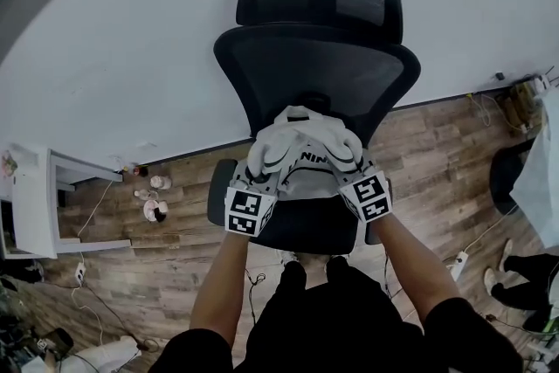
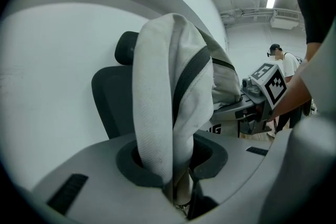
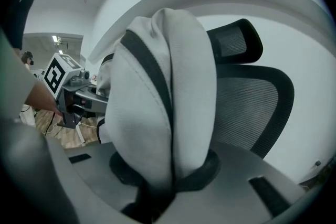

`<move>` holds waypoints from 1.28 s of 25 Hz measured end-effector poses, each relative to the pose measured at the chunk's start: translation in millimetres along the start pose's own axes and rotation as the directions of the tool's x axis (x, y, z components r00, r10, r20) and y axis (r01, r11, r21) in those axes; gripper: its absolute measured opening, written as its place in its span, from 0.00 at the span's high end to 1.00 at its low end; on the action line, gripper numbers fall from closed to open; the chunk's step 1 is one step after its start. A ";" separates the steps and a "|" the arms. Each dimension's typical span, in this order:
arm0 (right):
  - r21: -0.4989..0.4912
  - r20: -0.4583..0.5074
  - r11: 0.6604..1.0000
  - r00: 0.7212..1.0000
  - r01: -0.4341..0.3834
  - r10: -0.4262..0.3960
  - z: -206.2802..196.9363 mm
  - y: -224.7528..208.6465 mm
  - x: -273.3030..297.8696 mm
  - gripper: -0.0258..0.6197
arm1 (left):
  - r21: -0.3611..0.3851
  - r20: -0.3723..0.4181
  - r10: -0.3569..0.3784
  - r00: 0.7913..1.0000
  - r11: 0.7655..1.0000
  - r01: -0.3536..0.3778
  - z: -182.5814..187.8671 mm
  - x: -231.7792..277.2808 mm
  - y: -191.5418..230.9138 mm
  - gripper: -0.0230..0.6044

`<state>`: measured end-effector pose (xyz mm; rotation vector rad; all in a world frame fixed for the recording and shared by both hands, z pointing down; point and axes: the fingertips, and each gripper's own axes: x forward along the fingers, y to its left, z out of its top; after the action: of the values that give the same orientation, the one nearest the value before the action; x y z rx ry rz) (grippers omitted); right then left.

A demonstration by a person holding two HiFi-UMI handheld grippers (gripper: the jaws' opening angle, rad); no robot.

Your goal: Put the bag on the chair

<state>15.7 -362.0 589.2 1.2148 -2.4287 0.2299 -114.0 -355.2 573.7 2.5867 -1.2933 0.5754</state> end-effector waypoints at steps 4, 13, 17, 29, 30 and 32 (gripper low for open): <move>0.001 -0.057 1.000 0.998 -0.015 0.015 -23.1 -5.3 14.7 0.80 | -0.027 -0.038 -0.005 0.999 1.000 0.004 -21.1 17.2 1.0 0.79; 0.064 -0.149 0.998 0.989 -0.002 0.011 -71.2 -14.5 43.3 0.80 | -0.060 -0.122 0.013 0.992 0.998 -0.021 -65.1 51.5 4.9 0.78; 0.072 -0.176 0.997 0.984 -0.002 0.015 -84.7 -16.2 51.0 0.80 | -0.076 -0.146 0.012 0.989 0.997 -0.024 -78.7 60.1 4.9 0.78; 0.084 -0.233 0.996 0.972 -0.019 0.039 -115.7 -15.5 66.1 0.80 | -0.085 -0.195 0.003 0.981 0.996 -0.020 -106.5 74.3 5.2 0.78; 0.083 -0.235 0.996 0.971 -0.021 0.040 -117.3 -15.7 67.3 0.79 | -0.085 -0.197 0.003 0.980 0.996 -0.020 -108.2 75.2 5.5 0.78; 0.082 -0.239 0.996 0.970 -0.024 0.043 -120.5 -15.6 69.3 0.79 | -0.084 -0.202 0.003 0.979 0.996 -0.020 -112.0 76.6 5.5 0.78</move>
<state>25.8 -382.7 727.2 1.1083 -2.2483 0.4604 -105.4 -376.3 707.6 2.3831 -1.2390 0.7462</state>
